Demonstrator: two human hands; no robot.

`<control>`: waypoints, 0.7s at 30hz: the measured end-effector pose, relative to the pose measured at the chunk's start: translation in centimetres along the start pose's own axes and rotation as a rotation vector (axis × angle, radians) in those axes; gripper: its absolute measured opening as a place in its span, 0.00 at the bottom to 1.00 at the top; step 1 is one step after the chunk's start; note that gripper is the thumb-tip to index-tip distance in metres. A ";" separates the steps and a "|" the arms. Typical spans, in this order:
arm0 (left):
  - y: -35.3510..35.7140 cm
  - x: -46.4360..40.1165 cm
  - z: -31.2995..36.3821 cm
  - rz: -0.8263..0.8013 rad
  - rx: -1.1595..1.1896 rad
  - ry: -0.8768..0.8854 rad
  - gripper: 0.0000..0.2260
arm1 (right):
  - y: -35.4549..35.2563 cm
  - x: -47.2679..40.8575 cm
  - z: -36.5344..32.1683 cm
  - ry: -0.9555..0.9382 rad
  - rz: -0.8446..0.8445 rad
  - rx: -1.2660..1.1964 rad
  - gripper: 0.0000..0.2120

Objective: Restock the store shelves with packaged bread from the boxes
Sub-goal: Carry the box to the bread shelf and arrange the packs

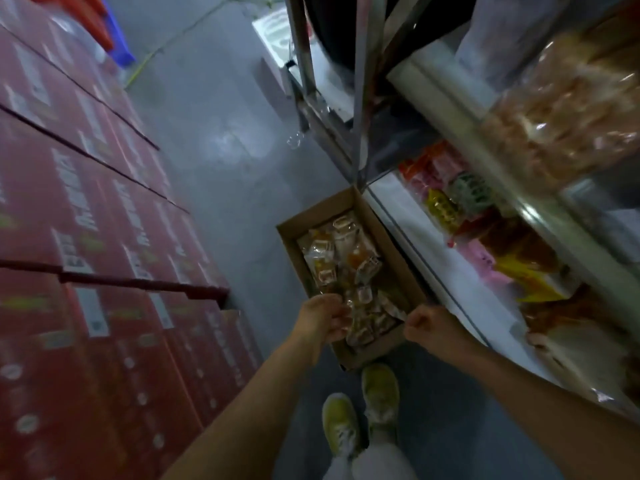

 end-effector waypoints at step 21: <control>3.8 -36.1 -14.1 0.024 -1.197 0.182 0.23 | 11.3 -30.5 18.5 0.124 -0.045 0.485 0.47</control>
Point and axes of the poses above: each hand's wrist, its own x-axis away from the middle knuckle, its own y-axis out of the palm, z = x × y, the point moved 2 cm from there along -x, towards the middle knuckle, and after that the axes turned 1 degree about z, right-handed, at the moved point
